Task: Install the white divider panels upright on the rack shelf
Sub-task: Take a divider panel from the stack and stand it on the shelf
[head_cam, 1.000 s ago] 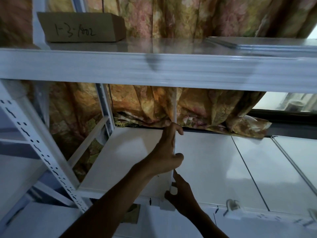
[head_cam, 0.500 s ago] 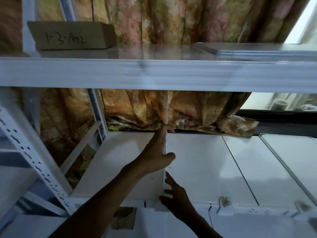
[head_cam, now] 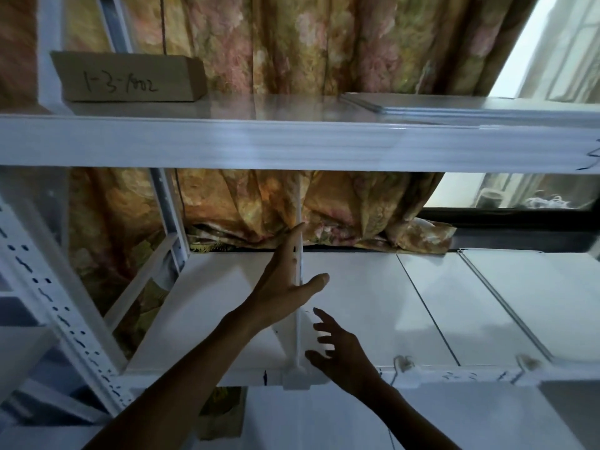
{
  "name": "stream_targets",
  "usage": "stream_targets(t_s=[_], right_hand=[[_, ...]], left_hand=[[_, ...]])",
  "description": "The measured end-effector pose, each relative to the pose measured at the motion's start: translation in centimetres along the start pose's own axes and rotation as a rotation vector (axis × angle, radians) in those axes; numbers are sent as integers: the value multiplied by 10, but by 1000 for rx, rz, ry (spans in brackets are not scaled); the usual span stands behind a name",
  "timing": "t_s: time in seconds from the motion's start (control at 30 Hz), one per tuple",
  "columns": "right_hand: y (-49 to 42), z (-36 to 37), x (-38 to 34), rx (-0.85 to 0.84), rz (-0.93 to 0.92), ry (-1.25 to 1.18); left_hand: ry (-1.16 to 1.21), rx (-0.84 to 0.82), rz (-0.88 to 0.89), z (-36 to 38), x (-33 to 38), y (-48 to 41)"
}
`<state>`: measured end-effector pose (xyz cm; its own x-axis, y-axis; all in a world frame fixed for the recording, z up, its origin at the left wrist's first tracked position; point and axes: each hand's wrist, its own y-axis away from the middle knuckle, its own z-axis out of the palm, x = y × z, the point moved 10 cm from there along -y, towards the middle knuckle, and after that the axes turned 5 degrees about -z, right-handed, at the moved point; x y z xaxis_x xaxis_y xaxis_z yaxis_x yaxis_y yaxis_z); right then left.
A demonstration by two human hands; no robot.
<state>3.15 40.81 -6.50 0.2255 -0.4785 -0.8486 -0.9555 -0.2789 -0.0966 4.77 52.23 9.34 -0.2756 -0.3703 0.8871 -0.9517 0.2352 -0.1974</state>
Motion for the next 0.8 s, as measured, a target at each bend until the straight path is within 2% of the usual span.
stream_targets(t_s=[0.2,0.37,0.47,0.6,0.7,0.8], right_hand=[[17,-26,-12,92,-28,62],[42,-43,-10,170,-3,113],[69,-49,4,241,42,129],[79,-60,2,254,39,135],[98,-75,5,308,52,135],[122,-93,1,344,52,164]], left_hand=[[34,31,-48,-9,-7,9],[46,23,-170,3,-62,31],[-96,-102,-304,35,-112,59],[-283,-118,-343,45,-149,73],[-303,-259,-332,71,-143,79],[-218,-288,-294,90,-115,79]])
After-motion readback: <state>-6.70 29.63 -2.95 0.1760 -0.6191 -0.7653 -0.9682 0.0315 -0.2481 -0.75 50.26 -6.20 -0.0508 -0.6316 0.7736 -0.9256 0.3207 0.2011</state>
